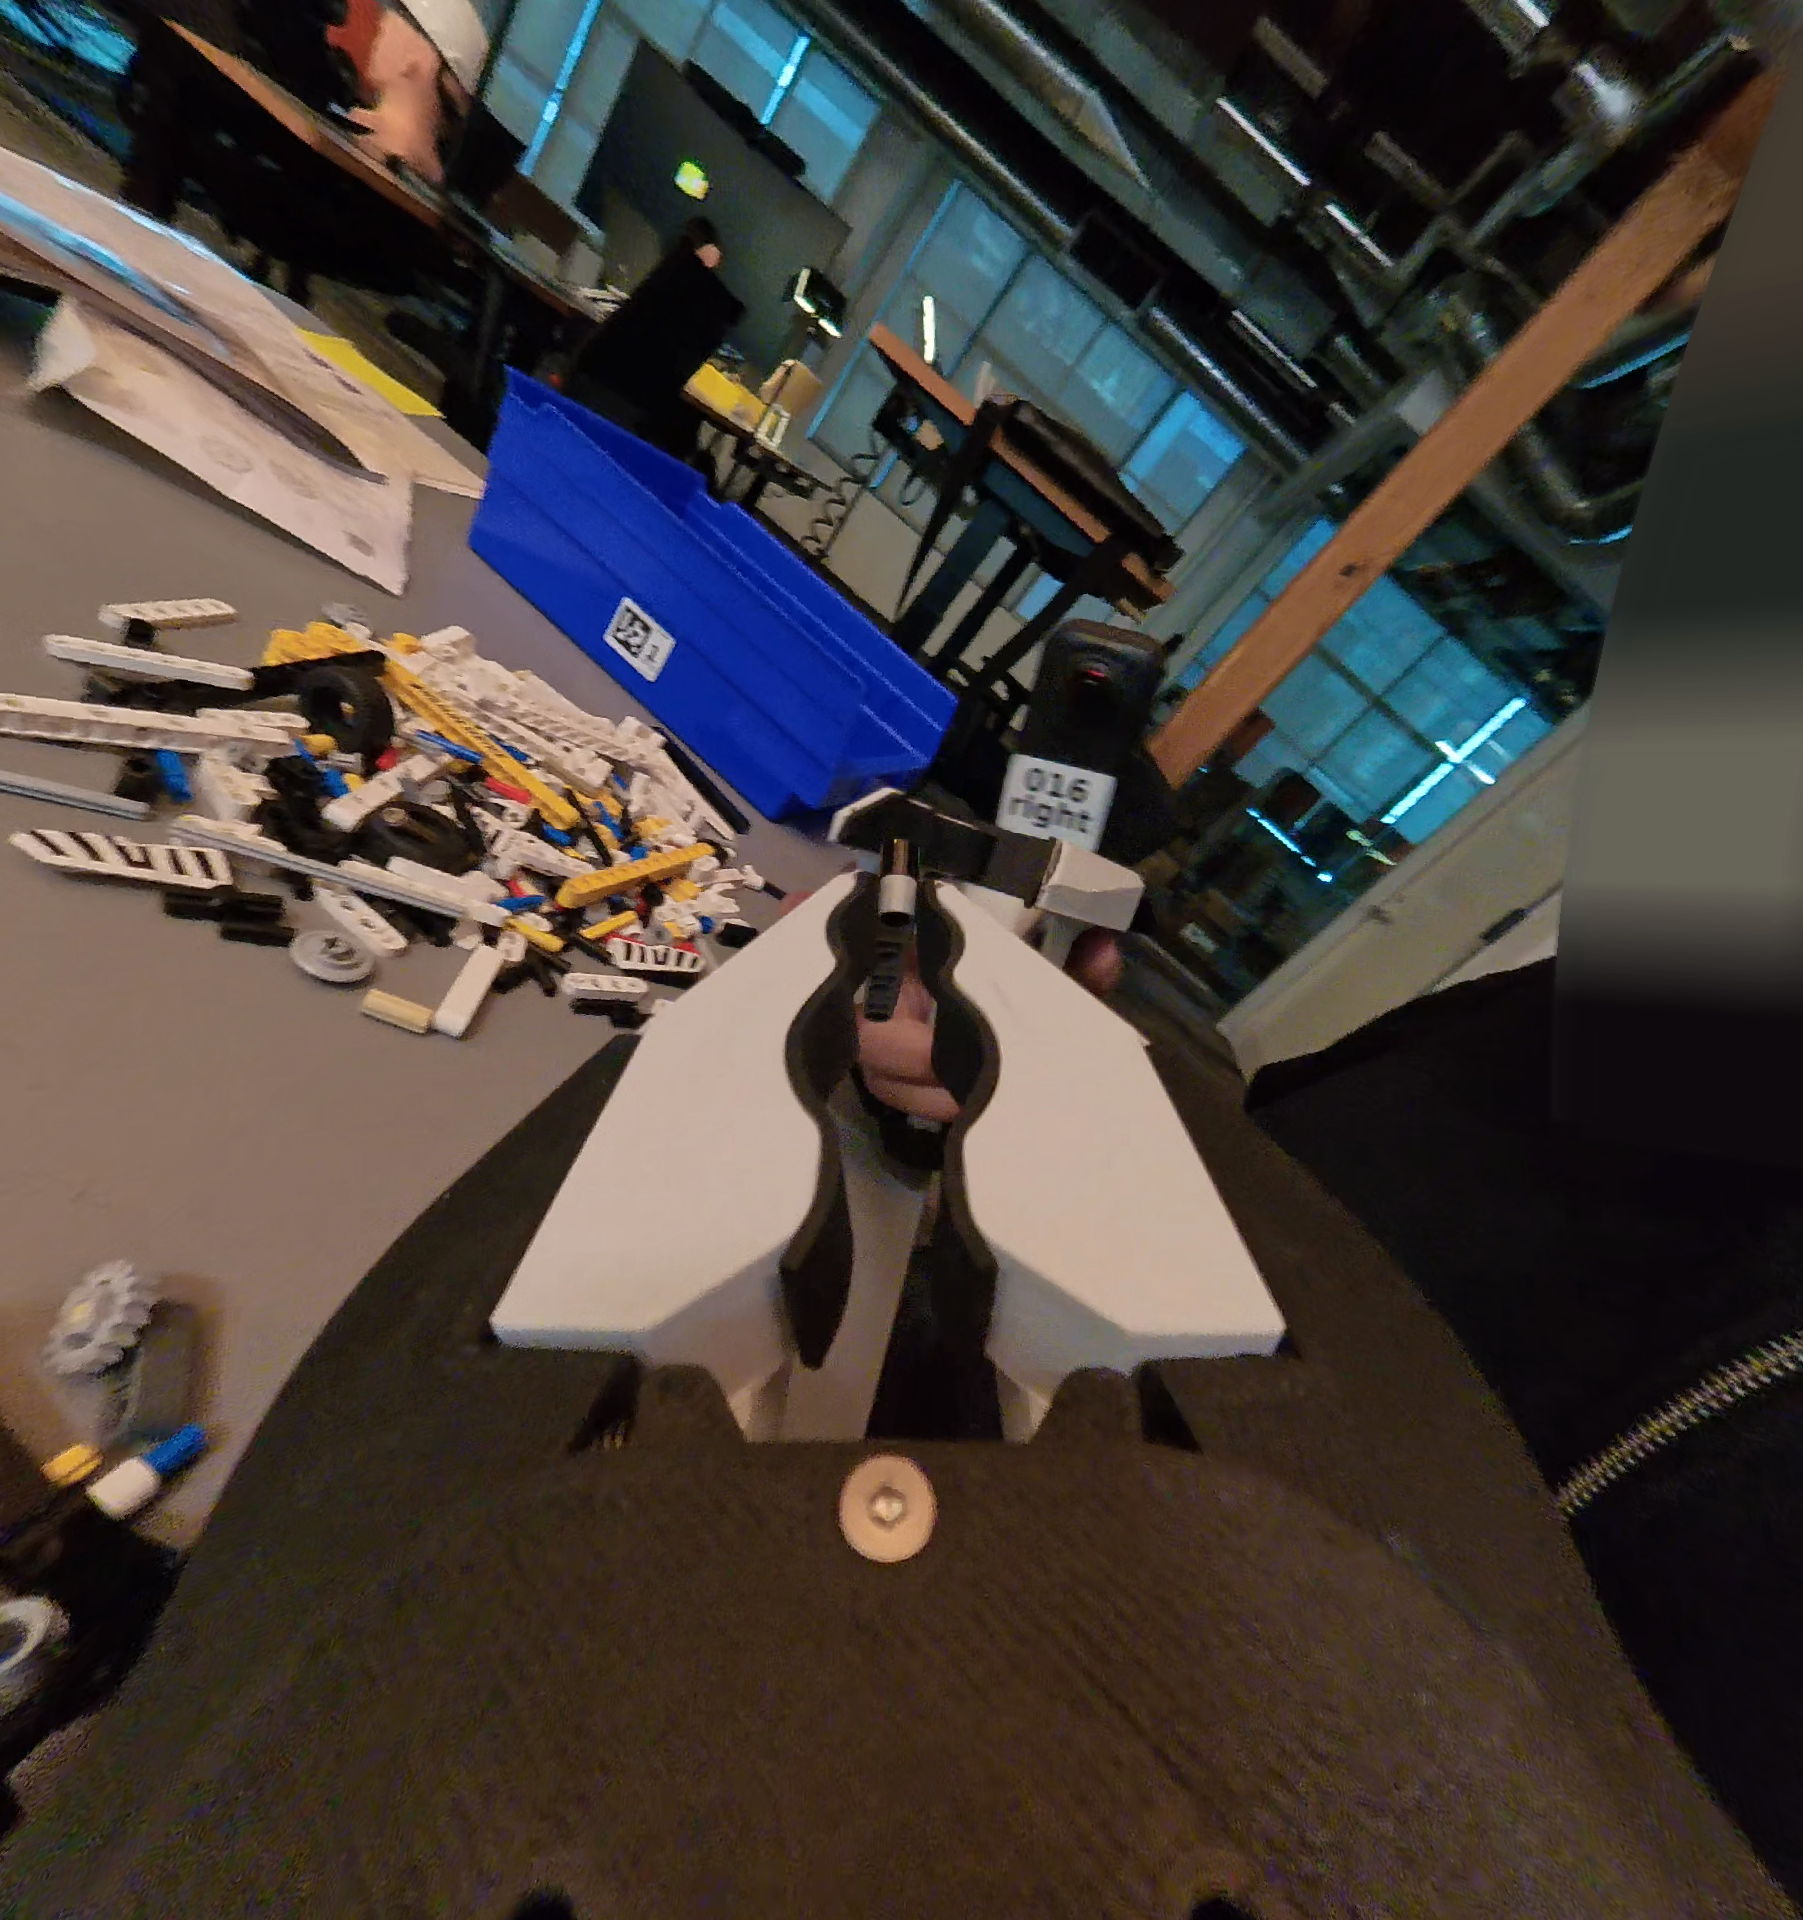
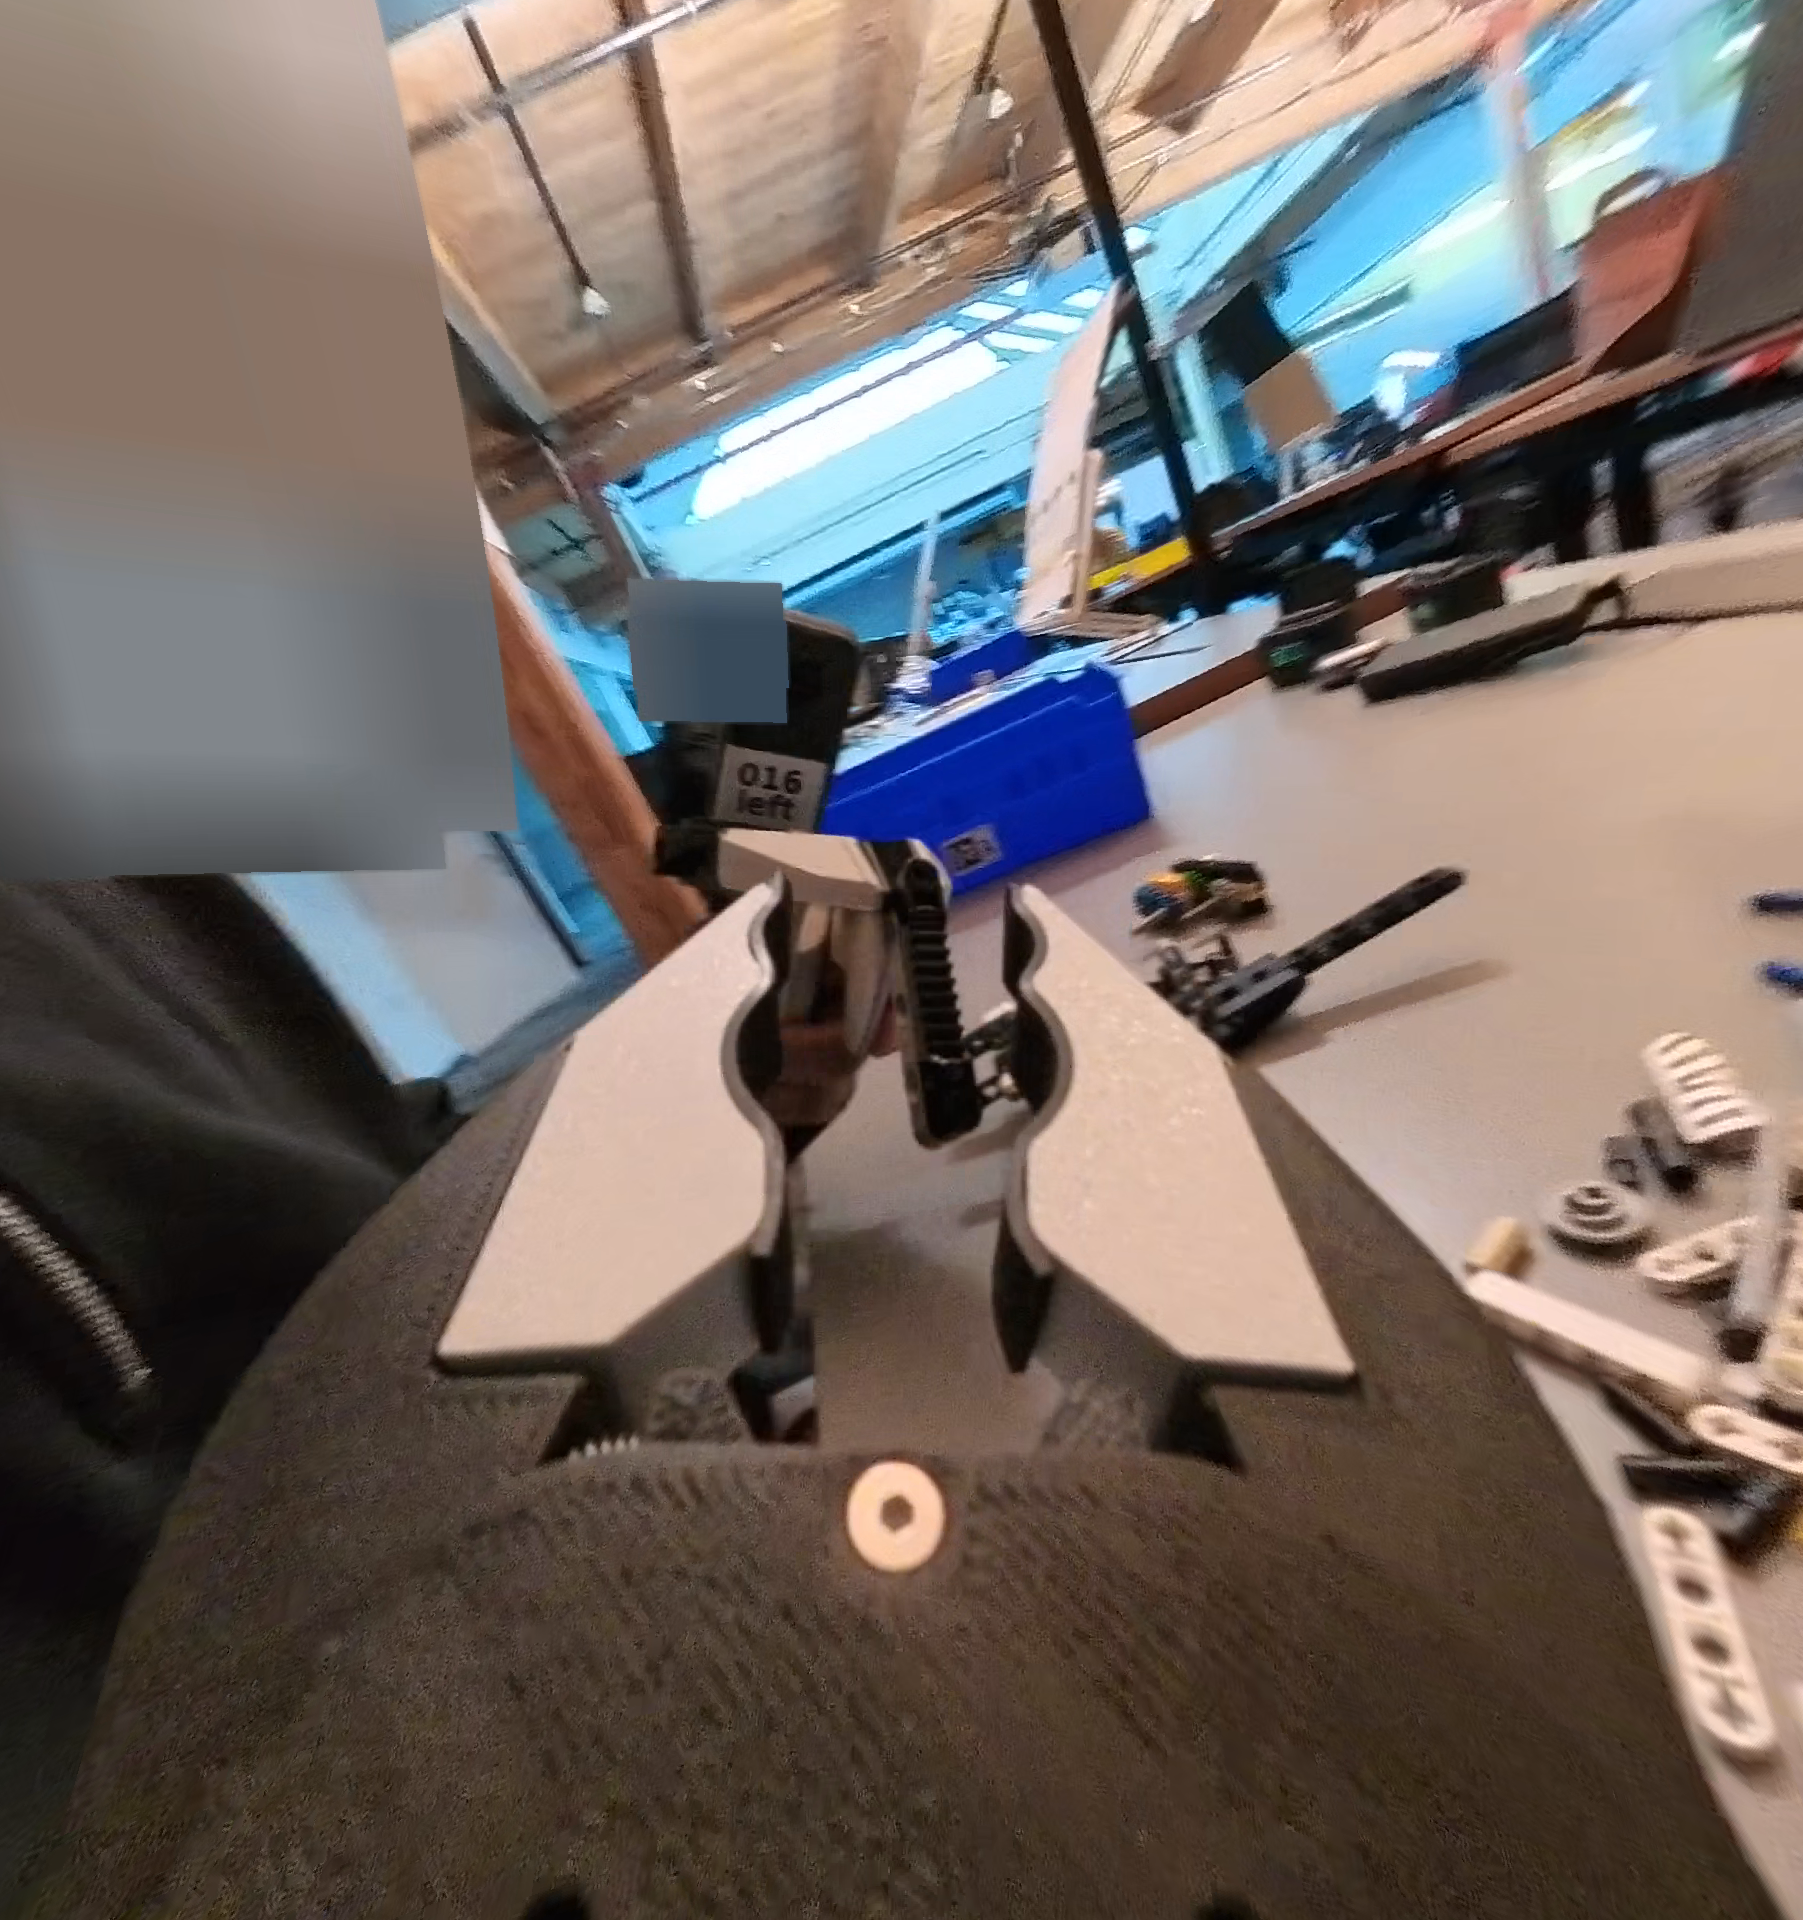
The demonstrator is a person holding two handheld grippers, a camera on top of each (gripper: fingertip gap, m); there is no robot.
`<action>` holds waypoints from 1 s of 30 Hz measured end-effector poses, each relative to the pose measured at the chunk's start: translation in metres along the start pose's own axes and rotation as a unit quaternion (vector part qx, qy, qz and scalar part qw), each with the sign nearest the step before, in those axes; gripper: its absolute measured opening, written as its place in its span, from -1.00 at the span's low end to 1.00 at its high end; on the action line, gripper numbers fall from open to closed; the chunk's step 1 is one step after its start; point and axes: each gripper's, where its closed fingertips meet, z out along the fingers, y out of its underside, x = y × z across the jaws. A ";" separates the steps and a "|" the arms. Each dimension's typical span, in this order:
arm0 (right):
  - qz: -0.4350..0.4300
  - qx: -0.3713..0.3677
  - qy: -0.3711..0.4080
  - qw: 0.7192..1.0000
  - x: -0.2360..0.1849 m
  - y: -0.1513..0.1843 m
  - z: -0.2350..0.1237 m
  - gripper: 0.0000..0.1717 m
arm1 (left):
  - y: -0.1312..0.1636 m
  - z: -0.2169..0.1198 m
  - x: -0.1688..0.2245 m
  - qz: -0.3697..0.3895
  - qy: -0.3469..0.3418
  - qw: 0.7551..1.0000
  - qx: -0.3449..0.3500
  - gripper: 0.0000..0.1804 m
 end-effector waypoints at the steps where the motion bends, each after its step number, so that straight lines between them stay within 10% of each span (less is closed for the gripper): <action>1: 0.019 0.000 -0.010 1.000 0.000 0.001 0.000 -0.55 | 0.002 0.001 0.003 -0.003 0.010 1.000 -0.003 -0.96; 6: 0.073 0.003 -0.057 0.996 -0.006 0.006 0.001 -0.88 | 0.009 0.006 0.009 -0.010 0.029 0.999 -0.018 -0.95; 18: 0.103 0.054 -0.046 0.992 0.003 -0.004 0.001 -0.96 | 0.003 0.009 0.006 -0.046 0.010 0.997 0.060 -0.94; 22: 0.174 0.184 0.009 0.967 0.041 -0.043 -0.034 -0.95 | 0.009 0.010 0.012 -0.024 0.000 0.998 0.052 -0.94; 30: 0.149 0.151 0.025 0.977 0.041 -0.040 -0.028 -0.94 | -0.002 -0.004 -0.007 -0.042 -0.027 0.996 0.071 -0.95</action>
